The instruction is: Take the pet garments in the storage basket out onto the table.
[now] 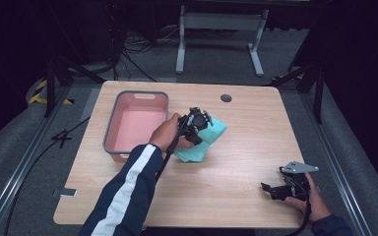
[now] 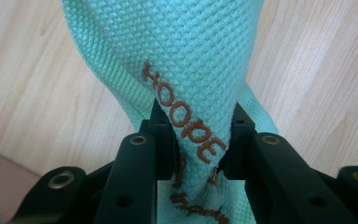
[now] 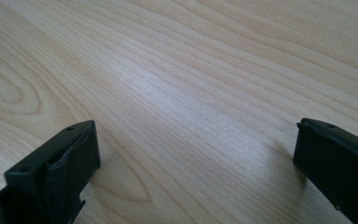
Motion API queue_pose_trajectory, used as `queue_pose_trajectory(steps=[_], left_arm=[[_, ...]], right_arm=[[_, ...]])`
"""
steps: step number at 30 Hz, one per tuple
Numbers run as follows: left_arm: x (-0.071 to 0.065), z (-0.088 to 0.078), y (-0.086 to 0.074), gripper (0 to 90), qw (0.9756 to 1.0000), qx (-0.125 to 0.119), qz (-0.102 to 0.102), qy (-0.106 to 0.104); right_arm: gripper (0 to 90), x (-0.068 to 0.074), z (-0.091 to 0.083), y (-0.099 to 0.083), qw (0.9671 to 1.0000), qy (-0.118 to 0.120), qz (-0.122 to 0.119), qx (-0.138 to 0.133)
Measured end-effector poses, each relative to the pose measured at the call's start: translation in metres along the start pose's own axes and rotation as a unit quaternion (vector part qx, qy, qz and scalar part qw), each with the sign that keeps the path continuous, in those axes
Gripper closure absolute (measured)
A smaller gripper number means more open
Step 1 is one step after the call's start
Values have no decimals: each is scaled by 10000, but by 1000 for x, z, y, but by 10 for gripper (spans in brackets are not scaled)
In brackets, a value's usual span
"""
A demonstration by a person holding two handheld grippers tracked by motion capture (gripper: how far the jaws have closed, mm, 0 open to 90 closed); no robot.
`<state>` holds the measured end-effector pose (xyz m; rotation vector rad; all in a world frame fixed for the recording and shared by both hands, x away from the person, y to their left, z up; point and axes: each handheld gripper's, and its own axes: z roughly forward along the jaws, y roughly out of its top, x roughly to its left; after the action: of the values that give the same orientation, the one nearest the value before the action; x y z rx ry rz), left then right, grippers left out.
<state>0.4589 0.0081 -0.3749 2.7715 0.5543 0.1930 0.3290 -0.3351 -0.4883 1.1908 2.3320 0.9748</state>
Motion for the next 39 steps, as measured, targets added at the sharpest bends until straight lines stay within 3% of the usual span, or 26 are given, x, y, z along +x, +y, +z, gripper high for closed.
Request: queue_pose_trajectory(steps=[10,18,23,30,39], left_arm=[[2,27,-1,694,9994,224,-181,-165],[1,33,-2,592,9992,324,-167,-145],[0,30,-2,510,9995,218,-226,-72],[-1,25,-3,455,9997,207,-159,-17],[-7,8,-8,367,9998,-46,-116,163]], right_arm=[[7,0,0,0,10000,4,-7,0],[7,0,0,0,10000,4,-7,0],[7,0,0,0,10000,5,-4,0],[7,0,0,0,10000,5,-4,0],[7,0,0,0,10000,5,-4,1]])
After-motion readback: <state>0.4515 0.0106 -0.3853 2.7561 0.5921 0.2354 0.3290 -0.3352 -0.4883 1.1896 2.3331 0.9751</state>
